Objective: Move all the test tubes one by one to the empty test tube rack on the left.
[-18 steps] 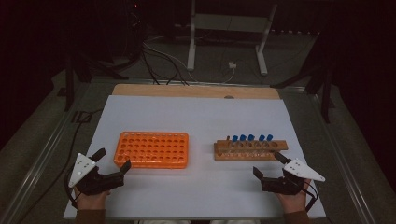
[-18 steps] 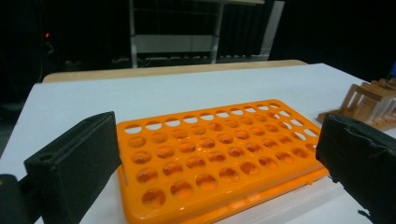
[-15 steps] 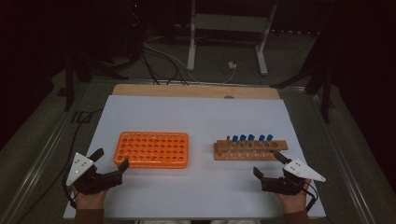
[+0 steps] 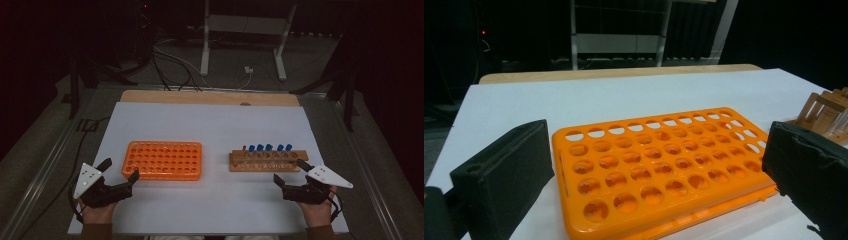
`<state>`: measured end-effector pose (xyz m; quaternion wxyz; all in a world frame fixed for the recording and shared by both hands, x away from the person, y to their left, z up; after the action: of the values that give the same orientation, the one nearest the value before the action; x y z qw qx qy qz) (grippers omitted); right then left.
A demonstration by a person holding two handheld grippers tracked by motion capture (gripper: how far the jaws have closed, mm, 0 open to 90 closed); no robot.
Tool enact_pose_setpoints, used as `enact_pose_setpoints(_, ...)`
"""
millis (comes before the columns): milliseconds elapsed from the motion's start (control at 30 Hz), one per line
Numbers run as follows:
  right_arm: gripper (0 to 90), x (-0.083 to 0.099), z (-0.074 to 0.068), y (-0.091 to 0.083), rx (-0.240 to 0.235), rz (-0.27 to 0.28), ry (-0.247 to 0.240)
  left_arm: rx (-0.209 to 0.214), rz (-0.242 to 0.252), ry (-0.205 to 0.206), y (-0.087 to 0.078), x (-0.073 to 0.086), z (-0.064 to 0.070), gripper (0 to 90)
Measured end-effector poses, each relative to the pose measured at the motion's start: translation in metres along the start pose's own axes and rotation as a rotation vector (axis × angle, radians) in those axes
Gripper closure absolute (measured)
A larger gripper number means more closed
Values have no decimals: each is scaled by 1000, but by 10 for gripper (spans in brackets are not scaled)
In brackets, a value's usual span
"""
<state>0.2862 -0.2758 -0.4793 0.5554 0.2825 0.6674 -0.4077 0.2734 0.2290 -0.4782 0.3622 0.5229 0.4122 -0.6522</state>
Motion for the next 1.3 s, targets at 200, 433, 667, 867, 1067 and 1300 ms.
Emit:
enact_pose_setpoints(200, 31, -8, 15, -1, 35, -17, 21, -8, 0, -13, 1, 1, -1, 5)
enact_pose_setpoints(433, 80, -16, 32, 1, 34, -30, 33, -6, -3, -10, 3, 2, 1, 5)
enact_pose_setpoints(667, 189, -15, 45, 15, 55, -77, 46, -14, -5, -10, 4, 4, 0, 5)
enact_pose_setpoints(867, 263, -11, 53, 24, 59, -82, 90, -24, 5, -20, 2, 3, -3, 5)
enact_pose_setpoints(1067, 448, -7, 54, 30, 93, -103, 34, -27, 3, -28, 3, 4, -4, 5)
enact_pose_setpoints(1300, 638, -2, 55, 36, 93, -120, 7, -23, 2, -25, 3, 4, -3, 5)
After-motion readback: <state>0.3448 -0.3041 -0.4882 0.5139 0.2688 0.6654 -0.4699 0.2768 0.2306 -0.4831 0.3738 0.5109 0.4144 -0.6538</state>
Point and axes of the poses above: each handheld gripper's, and its own axes: y roughly forward along the jaws, x roughly out of its underside, z roughly to its right, the point moved 6 cm from there along y, roughly forward along the jaws, and after that the axes turned 8 degrees about z, right-handed, at the moved point
